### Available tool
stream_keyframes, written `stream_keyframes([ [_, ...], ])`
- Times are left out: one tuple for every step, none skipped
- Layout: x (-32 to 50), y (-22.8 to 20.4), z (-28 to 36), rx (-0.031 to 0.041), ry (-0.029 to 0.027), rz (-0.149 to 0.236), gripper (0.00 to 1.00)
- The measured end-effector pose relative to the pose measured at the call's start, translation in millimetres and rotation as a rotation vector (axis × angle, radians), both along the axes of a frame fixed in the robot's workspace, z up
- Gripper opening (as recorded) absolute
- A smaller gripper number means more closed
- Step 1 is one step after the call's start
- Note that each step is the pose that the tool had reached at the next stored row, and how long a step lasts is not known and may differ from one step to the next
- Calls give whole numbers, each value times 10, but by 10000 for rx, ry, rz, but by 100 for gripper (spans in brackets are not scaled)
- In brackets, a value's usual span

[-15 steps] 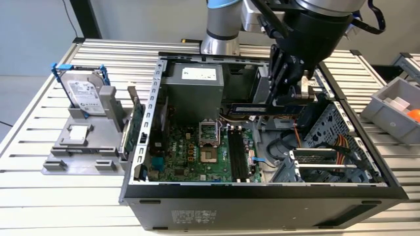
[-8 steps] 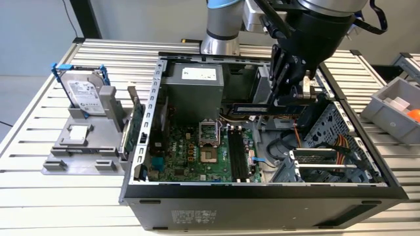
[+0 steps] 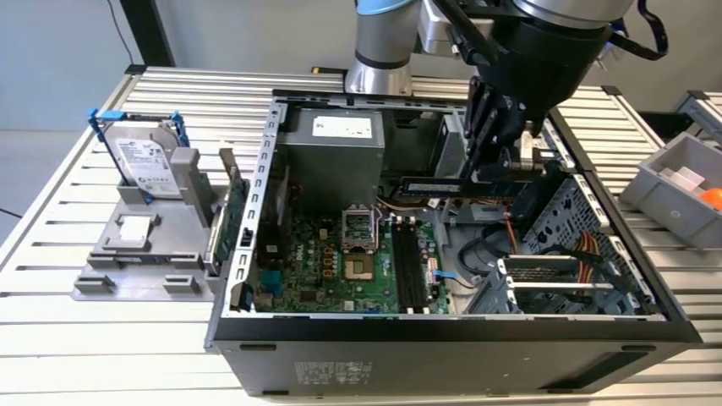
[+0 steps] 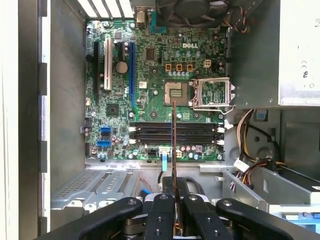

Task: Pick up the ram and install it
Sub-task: 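Insert the ram into the slot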

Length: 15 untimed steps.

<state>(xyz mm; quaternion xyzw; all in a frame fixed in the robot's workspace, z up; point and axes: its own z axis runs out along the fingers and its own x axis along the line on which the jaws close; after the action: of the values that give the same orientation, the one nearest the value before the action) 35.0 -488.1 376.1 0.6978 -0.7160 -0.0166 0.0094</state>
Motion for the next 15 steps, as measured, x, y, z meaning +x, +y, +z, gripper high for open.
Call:
stream_keyframes([
  [0, 0, 0, 0, 0, -49, 0],
  [0, 0, 0, 0, 1, -107, 0],
  [0, 0, 0, 0, 1, -163, 0],
  [0, 0, 0, -1, 1, -227, 0],
  [0, 0, -2, 0, 1, -659, 0],
  [0, 0, -2, -1, 1, -898, 0],
  [0, 0, -2, 0, 1, -957, 0],
  [0, 0, -3, -1, 1, -1016, 0],
  [0, 0, -3, 0, 1, -1077, 0],
  [0, 0, -3, 0, 1, -1137, 0],
  [0, 0, -3, -1, 1, -1198, 0],
  [0, 0, -3, 0, 1, -1258, 0],
  [0, 0, -3, -1, 1, -1315, 0],
  [0, 0, -3, -1, 1, -1384, 0],
  [0, 0, -3, 0, 1, -1448, 0],
])
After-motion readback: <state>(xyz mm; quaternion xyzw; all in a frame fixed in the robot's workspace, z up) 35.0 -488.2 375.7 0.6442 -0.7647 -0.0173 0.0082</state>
